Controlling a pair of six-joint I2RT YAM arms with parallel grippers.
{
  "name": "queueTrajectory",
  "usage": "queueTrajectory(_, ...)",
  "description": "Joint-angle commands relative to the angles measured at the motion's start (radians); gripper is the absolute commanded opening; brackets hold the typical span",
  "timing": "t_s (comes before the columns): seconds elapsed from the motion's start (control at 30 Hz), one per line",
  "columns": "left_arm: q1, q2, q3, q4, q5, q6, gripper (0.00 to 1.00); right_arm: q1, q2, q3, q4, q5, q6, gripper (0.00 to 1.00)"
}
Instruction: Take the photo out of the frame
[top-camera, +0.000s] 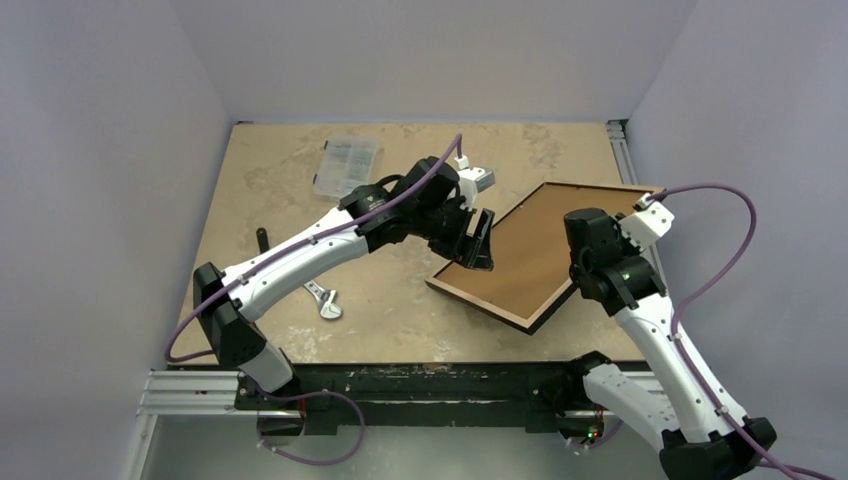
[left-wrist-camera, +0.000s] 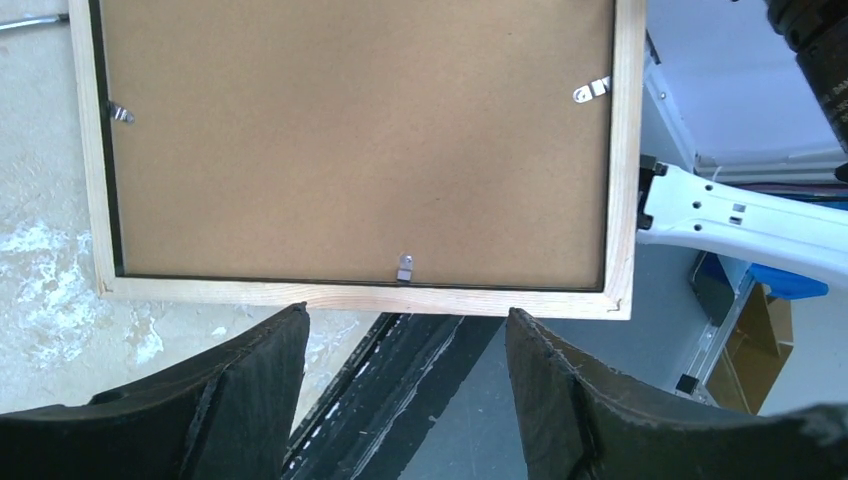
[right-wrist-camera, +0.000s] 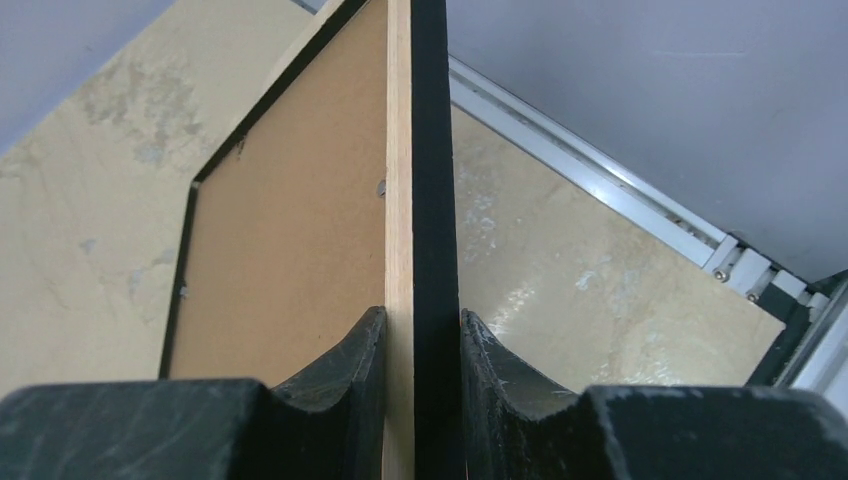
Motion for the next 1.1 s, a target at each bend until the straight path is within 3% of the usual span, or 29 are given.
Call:
queueTrajectory(0.0,0.019,-0.036,-0.061,0.085,-0.03,-0.027,0.7,-0.005,-0.024,-0.03,-0.004,0.12,-0.108,0.0)
queueTrajectory(0.2,0.069,-0.032,-0.201,0.179,-0.061,-0.083,0.7,-0.005,-0.002,-0.054,-0.035,0.087,-0.053,0.0)
queueTrajectory(0.3,0.099,-0.034,-0.27,0.215,0.007,-0.184,0.7,-0.005,-0.005,-0.055,-0.039,0.084,-0.047,0.0)
queueTrajectory(0.43,0.131,-0.118,-0.49,0.402,0.169,-0.515,0.7,-0.005,-0.017,-0.06,-0.035,0.081,-0.046,0.0)
queueTrajectory(0.6,0.136,-0.222,-0.718,0.609,0.176,-0.881,0.78,-0.005,-0.019,-0.054,-0.029,0.085,-0.044,0.0)
queueTrajectory(0.67,0.117,-0.21,-0.812,0.805,0.185,-1.062,0.8,-0.005,-0.012,-0.06,-0.026,0.083,-0.041,0.0)
queueTrajectory(0.77,0.024,-0.196,-1.016,1.188,0.05,-1.351,0.82,-0.006,-0.006,-0.062,-0.021,0.073,-0.038,0.0)
queueTrajectory(0.97,-0.114,-0.108,-1.09,1.431,-0.168,-1.533,0.82,-0.005,-0.015,-0.071,0.001,0.05,-0.047,0.0)
queueTrajectory(1.07,-0.154,-0.079,-1.092,1.452,-0.261,-1.549,0.82,-0.007,-0.024,-0.072,0.001,0.043,-0.051,0.0)
